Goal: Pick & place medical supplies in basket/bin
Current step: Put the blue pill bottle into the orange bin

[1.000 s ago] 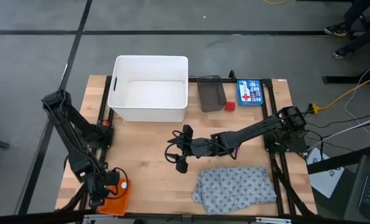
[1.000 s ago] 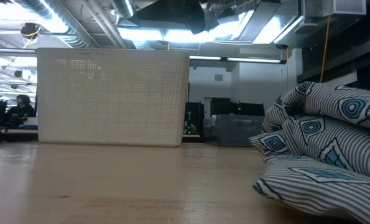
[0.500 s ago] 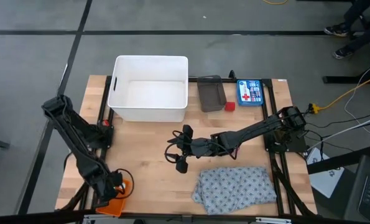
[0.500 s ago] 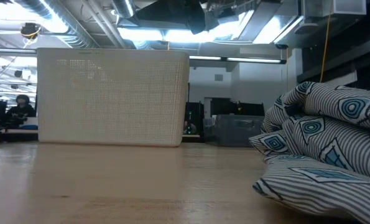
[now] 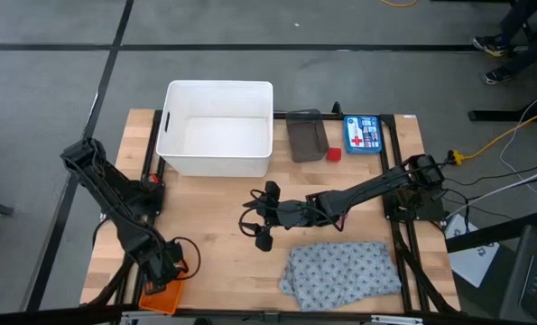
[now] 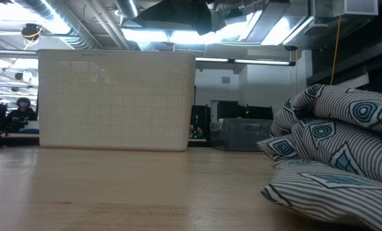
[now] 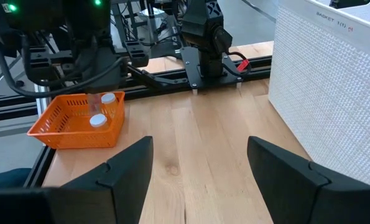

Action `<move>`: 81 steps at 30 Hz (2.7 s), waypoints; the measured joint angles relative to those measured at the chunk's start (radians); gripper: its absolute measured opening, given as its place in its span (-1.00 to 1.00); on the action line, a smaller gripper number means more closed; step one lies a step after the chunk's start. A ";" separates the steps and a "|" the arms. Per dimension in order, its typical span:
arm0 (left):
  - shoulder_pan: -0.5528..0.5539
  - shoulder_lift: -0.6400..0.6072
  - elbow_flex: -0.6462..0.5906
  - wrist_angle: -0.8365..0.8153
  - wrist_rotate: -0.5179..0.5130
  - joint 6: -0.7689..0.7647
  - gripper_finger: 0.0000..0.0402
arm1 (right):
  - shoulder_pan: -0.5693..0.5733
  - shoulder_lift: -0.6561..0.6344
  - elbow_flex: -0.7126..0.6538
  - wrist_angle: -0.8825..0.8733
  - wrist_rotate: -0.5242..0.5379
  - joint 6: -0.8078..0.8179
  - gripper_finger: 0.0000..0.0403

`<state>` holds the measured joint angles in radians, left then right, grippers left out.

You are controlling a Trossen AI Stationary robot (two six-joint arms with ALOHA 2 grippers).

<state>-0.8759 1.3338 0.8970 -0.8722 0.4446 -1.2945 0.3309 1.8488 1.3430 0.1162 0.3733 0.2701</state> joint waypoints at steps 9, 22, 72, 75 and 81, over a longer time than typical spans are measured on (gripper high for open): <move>0.008 0.000 0.000 -0.019 0.010 -0.036 -0.47 | 0.000 0.000 0.000 0.000 0.000 0.000 0.30; 0.006 0.099 0.000 0.143 0.102 -0.055 -0.47 | 0.000 0.000 0.000 0.000 0.000 0.000 0.30; -0.033 0.178 0.000 0.248 0.232 -0.117 -0.07 | 0.000 0.000 0.000 -0.008 -0.001 0.002 0.30; -0.033 0.178 0.008 0.245 0.237 -0.116 -0.07 | 0.000 0.000 0.000 -0.008 -0.001 0.002 0.30; -0.032 0.177 0.076 0.247 0.225 -0.114 -0.07 | 0.000 0.000 0.000 -0.008 -0.001 0.002 0.30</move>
<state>-0.9081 1.5112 0.9727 -0.6254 0.6691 -1.4084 0.3305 1.8488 1.3430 0.1081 0.3725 0.2718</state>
